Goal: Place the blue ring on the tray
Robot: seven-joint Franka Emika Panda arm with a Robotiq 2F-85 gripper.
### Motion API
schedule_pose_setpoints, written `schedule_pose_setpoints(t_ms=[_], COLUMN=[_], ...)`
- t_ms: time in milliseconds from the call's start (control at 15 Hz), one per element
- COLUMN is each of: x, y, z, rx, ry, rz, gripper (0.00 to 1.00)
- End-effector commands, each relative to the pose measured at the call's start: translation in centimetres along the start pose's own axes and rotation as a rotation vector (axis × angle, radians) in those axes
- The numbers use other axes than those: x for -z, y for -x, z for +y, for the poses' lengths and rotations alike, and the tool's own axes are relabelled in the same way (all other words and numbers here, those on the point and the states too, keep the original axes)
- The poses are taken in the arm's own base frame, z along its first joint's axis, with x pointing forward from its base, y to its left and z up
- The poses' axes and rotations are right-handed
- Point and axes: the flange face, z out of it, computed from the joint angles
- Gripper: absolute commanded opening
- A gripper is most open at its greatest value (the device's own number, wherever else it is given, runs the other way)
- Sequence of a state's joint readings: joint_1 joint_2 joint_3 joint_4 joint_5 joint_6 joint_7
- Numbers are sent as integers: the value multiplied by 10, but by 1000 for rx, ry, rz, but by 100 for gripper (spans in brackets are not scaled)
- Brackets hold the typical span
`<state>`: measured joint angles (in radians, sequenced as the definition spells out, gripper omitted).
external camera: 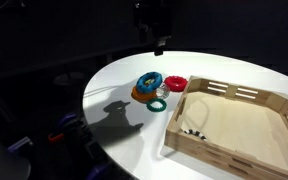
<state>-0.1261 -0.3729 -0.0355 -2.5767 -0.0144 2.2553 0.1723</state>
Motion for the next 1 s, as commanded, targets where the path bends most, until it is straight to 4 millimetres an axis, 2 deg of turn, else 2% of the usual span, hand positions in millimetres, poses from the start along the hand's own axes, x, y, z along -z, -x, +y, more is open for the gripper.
schedule_pose_setpoints(t_ms=[0, 467, 933], x=[-27, -84, -115], y=[-8, -8, -13], z=[5, 4, 2], rx=[-18, -17, -16], ry=[6, 20, 30], rz=[7, -25, -35], gripper=[100, 100, 100])
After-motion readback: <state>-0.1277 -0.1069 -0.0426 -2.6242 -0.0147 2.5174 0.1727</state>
